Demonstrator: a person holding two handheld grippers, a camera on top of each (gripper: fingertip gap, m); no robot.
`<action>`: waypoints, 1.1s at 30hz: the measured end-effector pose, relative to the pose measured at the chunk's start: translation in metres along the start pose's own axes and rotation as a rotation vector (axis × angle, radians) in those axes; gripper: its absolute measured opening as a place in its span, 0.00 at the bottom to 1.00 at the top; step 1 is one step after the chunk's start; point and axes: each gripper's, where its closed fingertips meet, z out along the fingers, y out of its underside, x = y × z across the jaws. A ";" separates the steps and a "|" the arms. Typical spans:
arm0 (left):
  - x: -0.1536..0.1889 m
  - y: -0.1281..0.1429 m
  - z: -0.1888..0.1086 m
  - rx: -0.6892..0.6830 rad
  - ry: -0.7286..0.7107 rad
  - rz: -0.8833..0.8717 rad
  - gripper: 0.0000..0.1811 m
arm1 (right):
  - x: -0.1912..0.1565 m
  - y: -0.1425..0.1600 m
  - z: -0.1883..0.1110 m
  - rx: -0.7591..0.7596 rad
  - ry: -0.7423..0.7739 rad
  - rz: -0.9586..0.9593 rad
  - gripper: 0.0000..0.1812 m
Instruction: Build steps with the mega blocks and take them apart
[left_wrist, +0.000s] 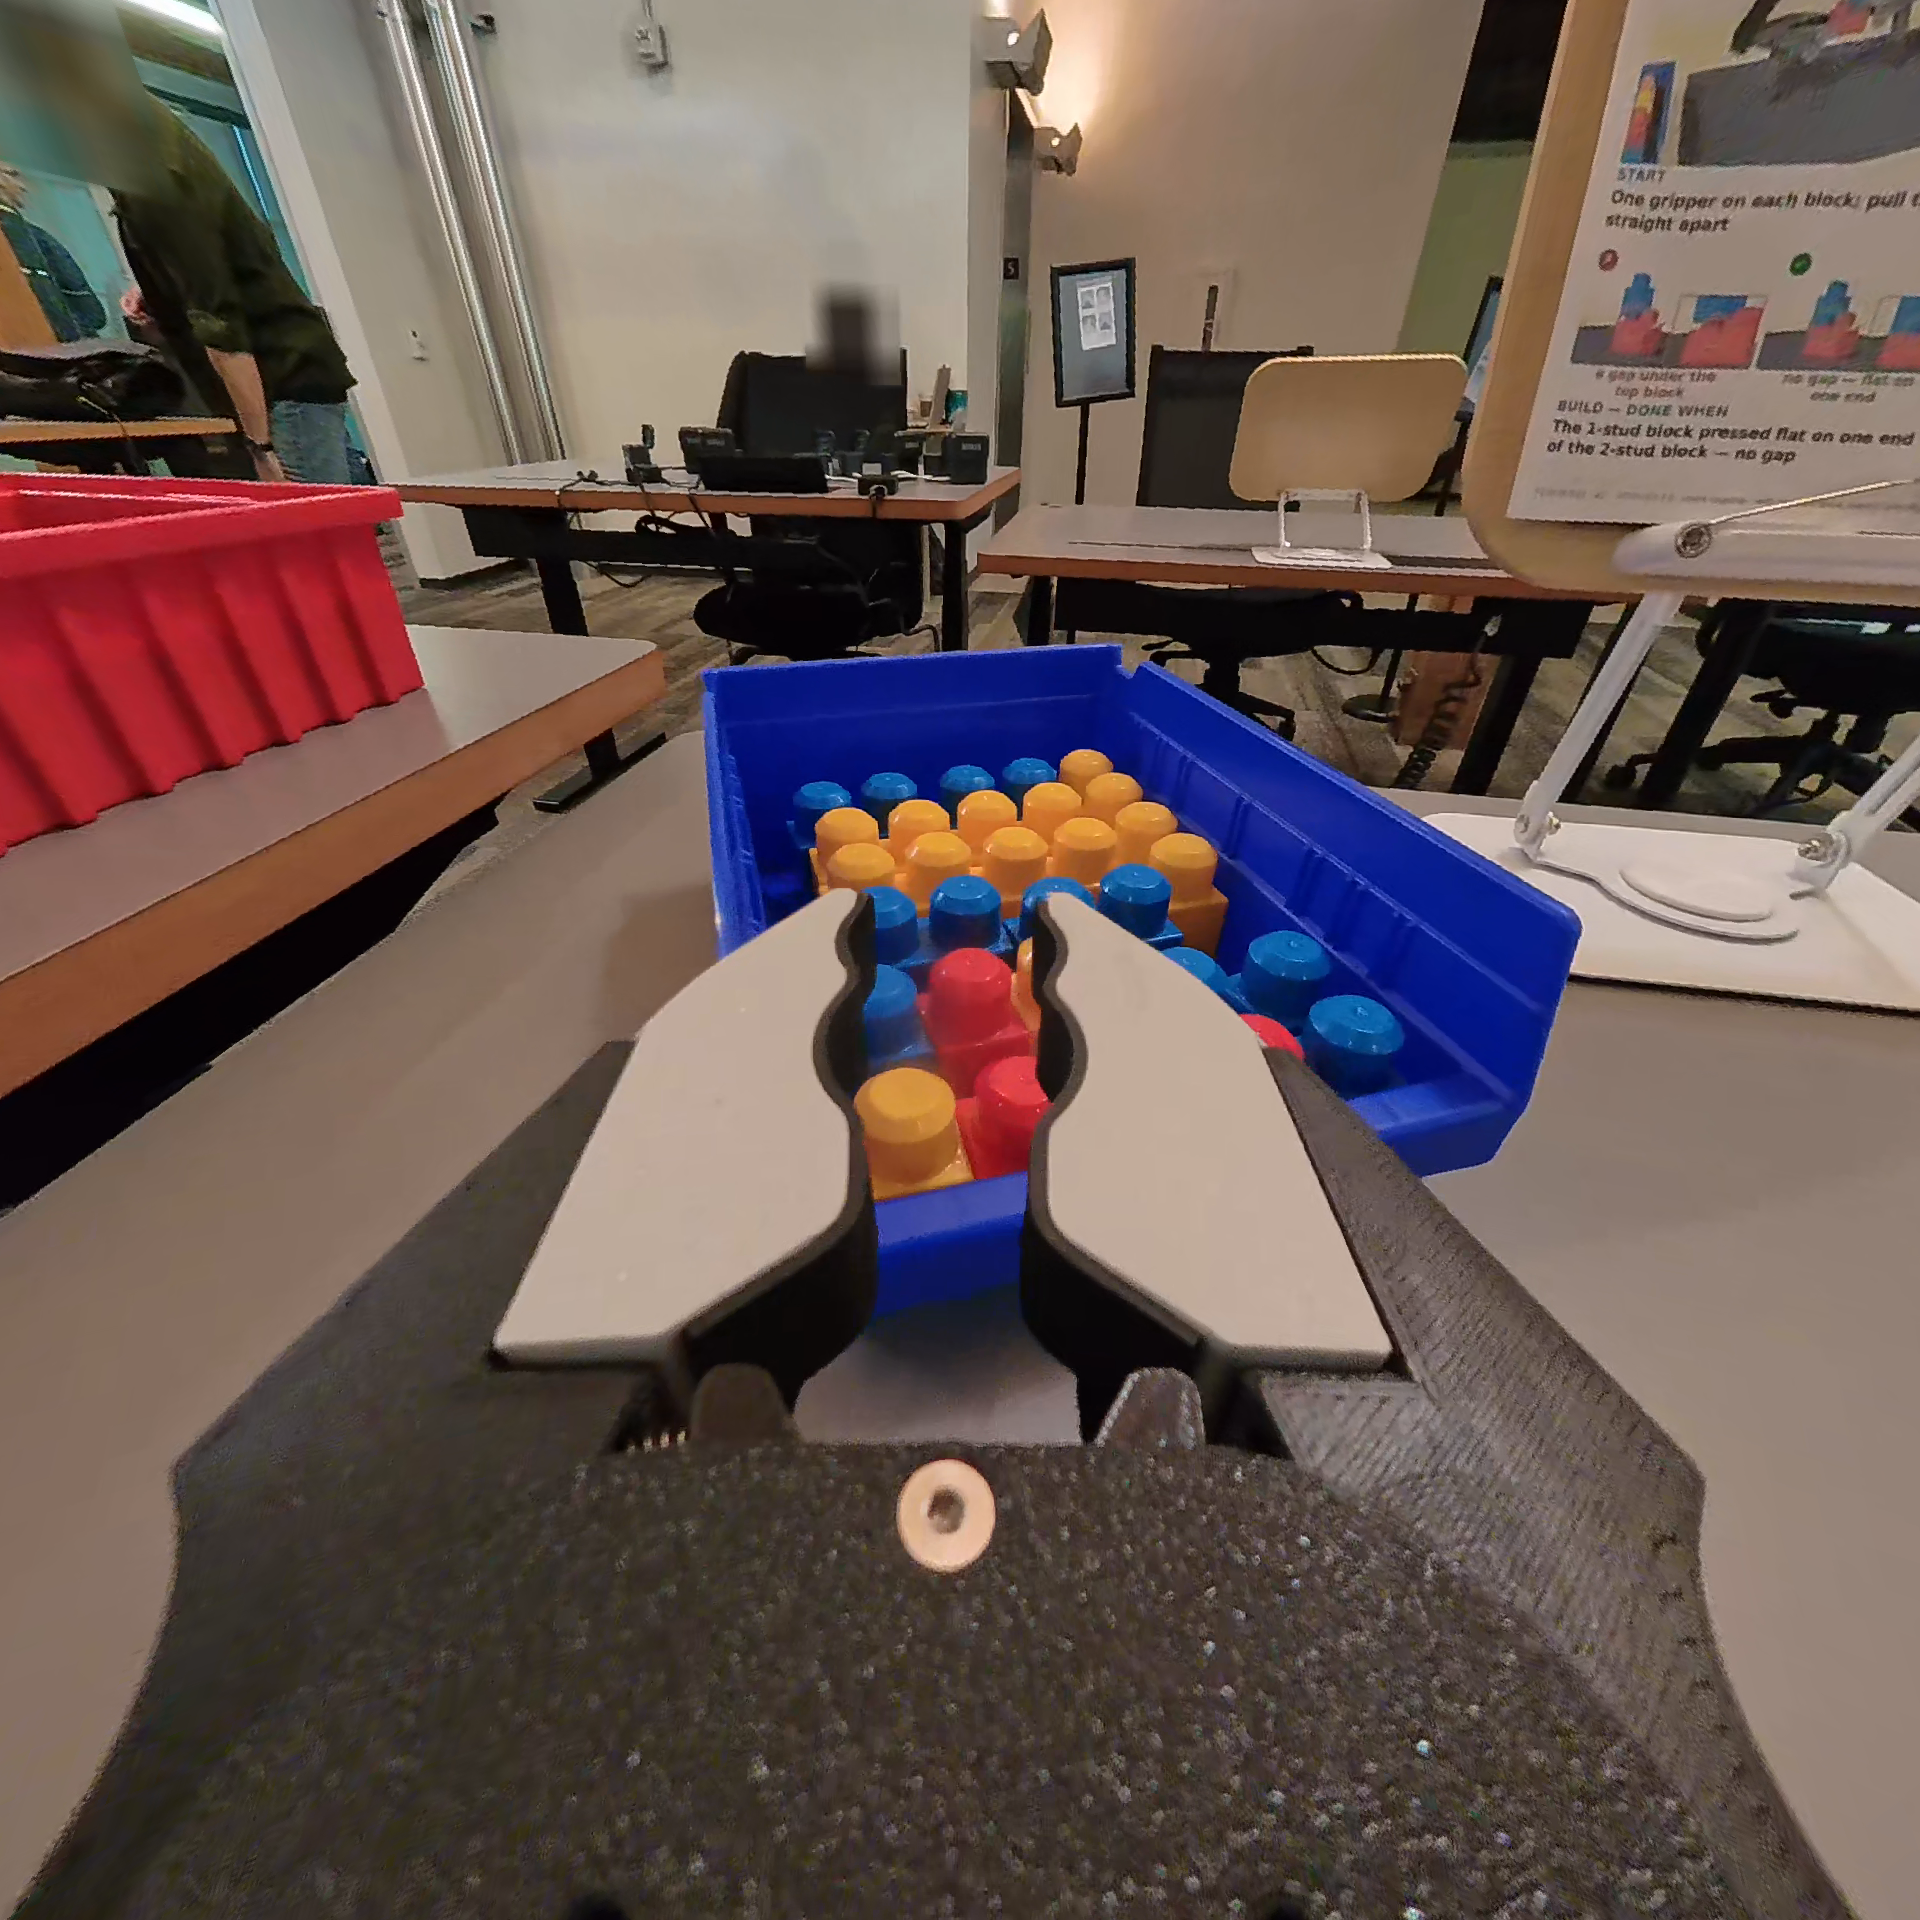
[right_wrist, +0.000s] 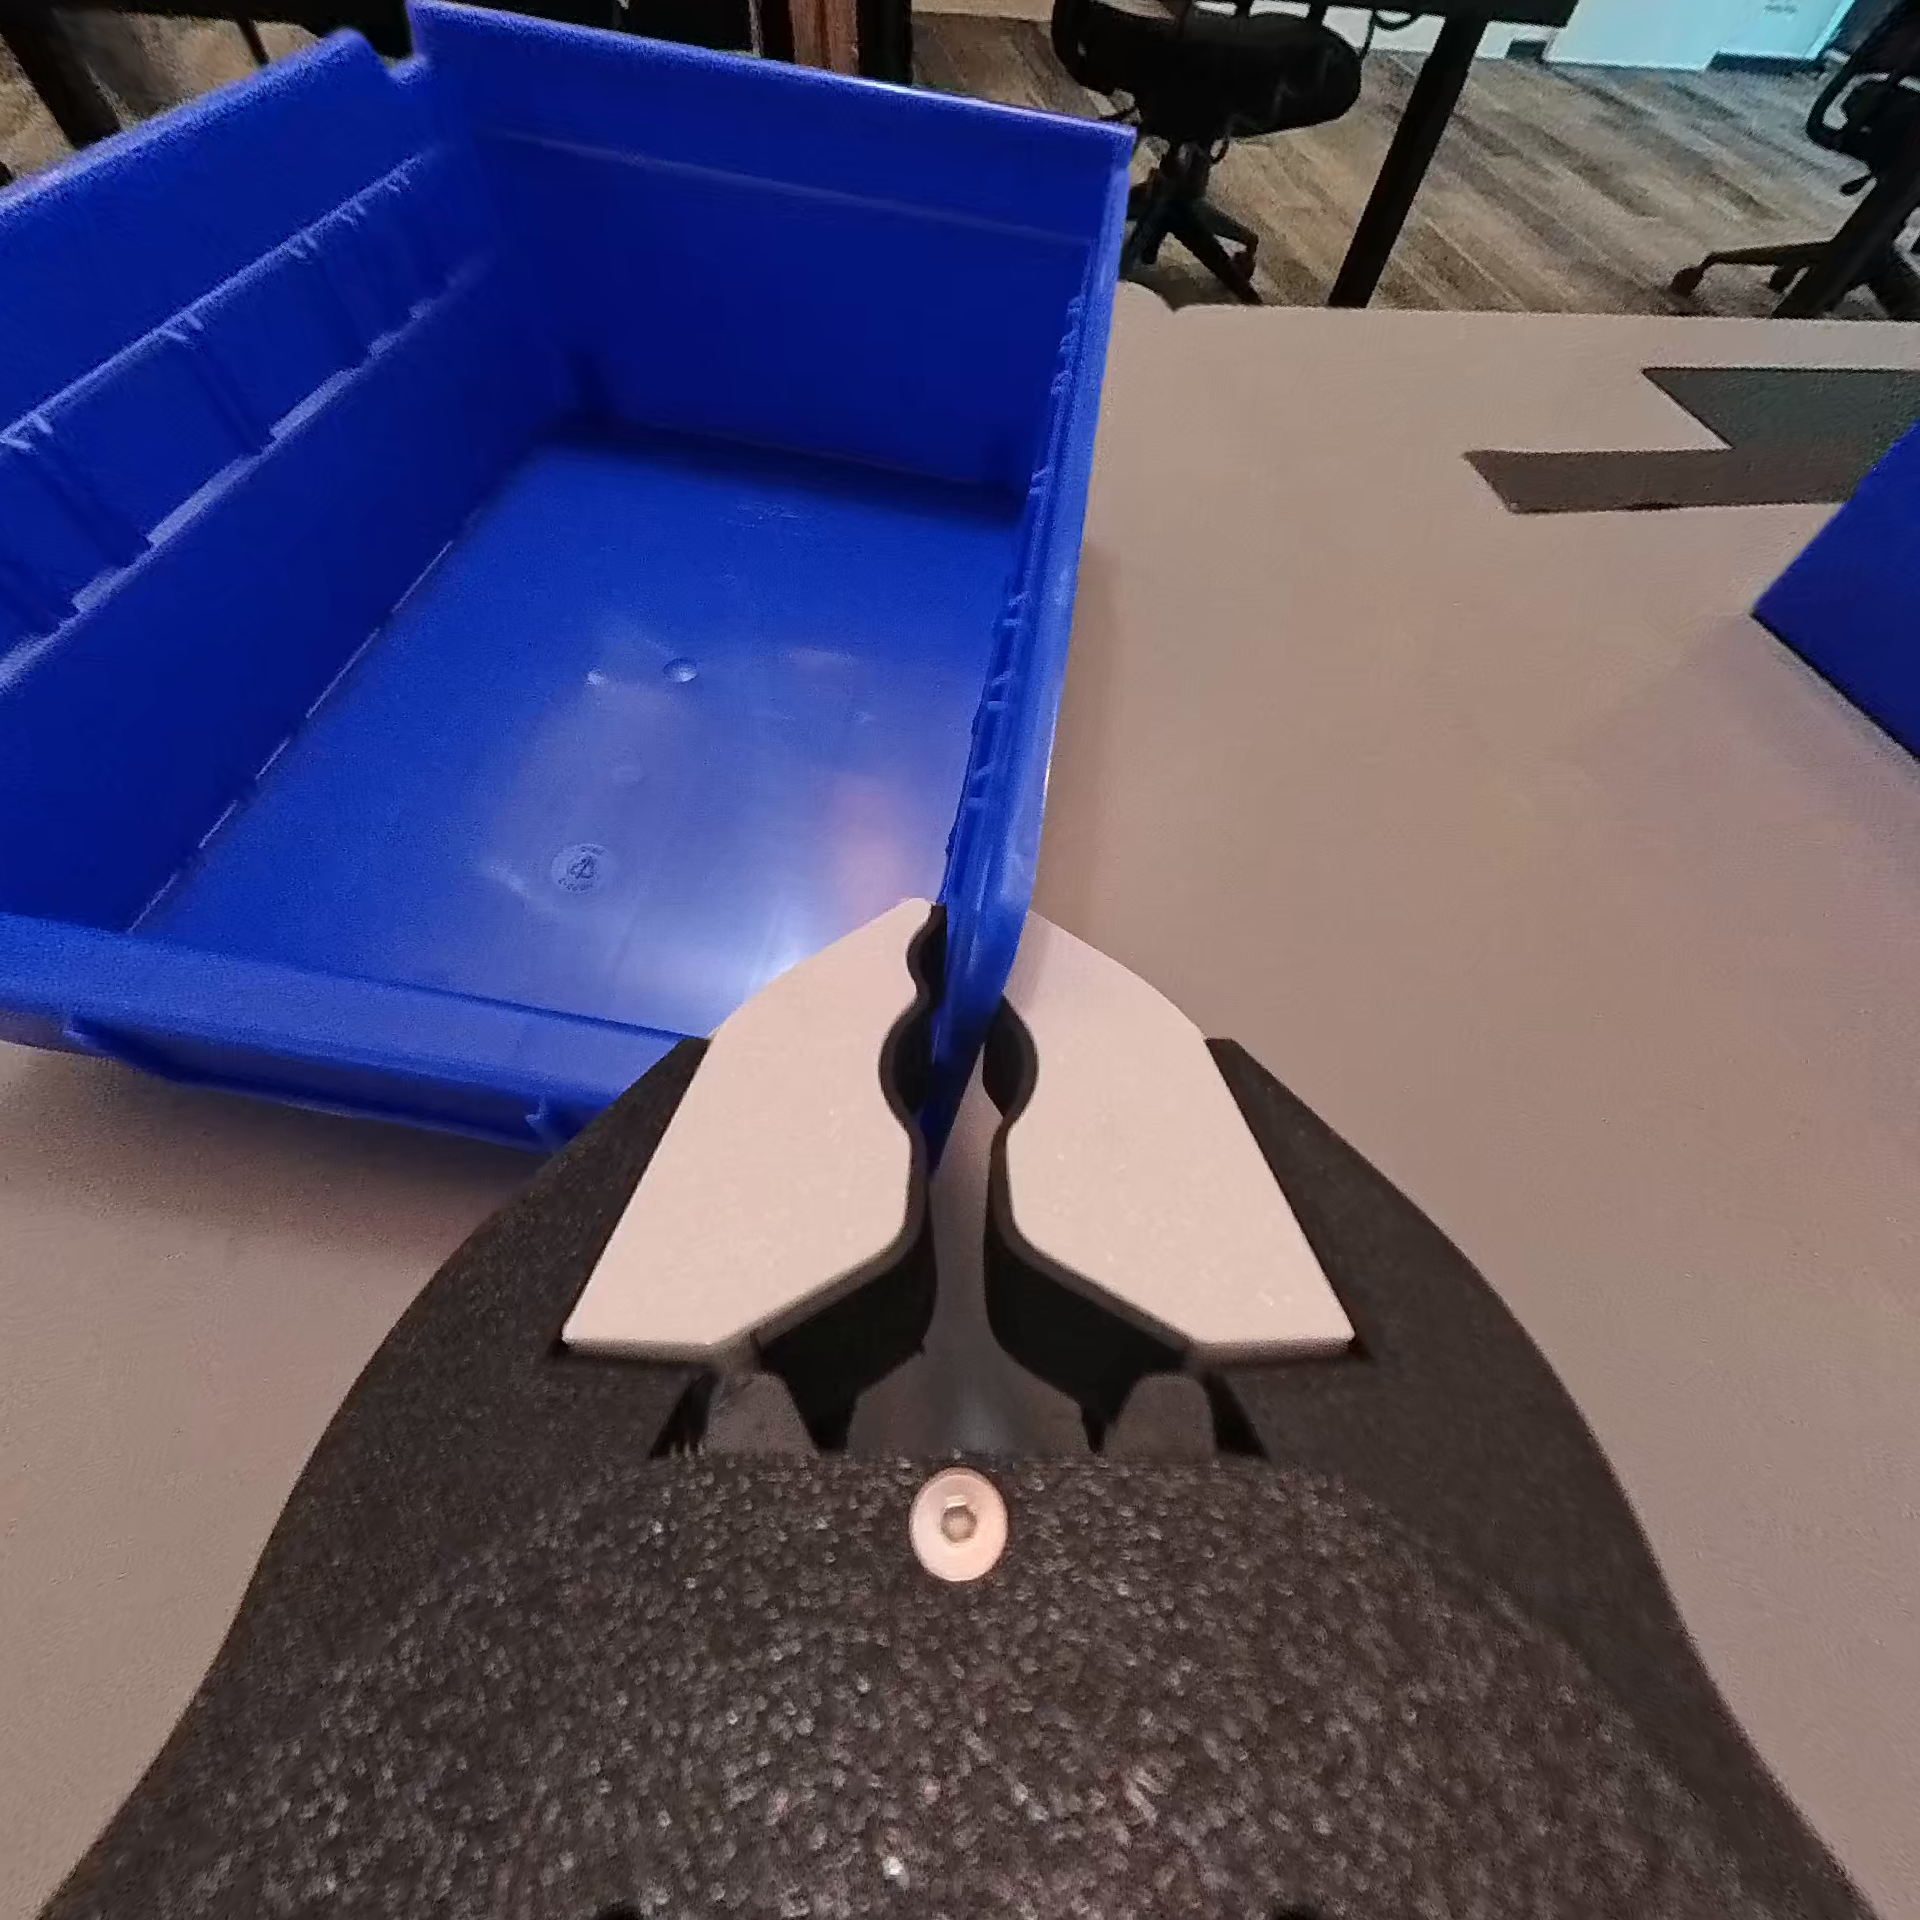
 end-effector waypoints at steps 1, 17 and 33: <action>0.001 0.001 0.000 -0.006 0.004 0.002 0.16 | -0.003 -0.001 0.002 0.000 0.000 -0.002 0.02; 0.042 0.033 0.019 -0.173 0.157 0.119 0.17 | -0.129 -0.140 -0.110 0.672 -0.532 0.027 0.18; 0.016 0.041 0.107 -0.604 0.201 0.370 0.13 | -0.210 -0.090 -0.060 0.528 -0.676 -0.096 0.18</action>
